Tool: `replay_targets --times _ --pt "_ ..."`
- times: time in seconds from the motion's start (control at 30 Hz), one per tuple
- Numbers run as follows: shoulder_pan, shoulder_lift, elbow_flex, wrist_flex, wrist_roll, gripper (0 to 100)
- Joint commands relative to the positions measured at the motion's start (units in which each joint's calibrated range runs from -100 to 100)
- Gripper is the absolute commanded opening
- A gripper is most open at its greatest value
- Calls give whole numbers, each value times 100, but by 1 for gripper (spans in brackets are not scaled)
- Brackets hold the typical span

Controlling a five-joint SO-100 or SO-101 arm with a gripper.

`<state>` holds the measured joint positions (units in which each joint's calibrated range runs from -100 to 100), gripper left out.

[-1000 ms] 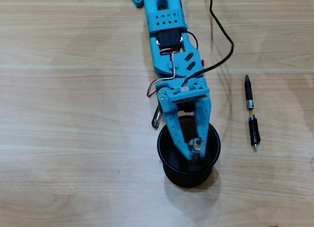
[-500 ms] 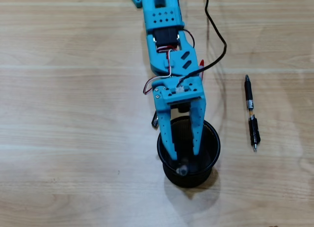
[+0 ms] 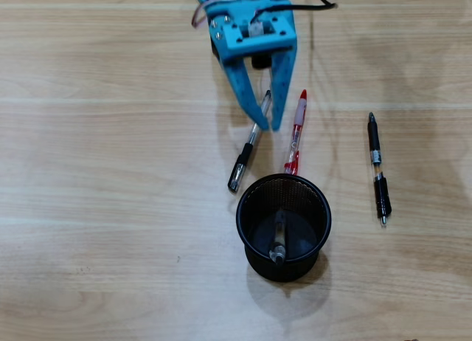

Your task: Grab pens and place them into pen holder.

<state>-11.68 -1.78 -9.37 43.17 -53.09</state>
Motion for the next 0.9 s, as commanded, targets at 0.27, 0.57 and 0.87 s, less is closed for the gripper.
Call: replay_targets --times 0.27,0.57,0.87 --pt "165 -2716 1500 1568 155 2" --pt "701 -3623 3302 1568 135 2" --pt "501 -3572 4528 1491 120 2"
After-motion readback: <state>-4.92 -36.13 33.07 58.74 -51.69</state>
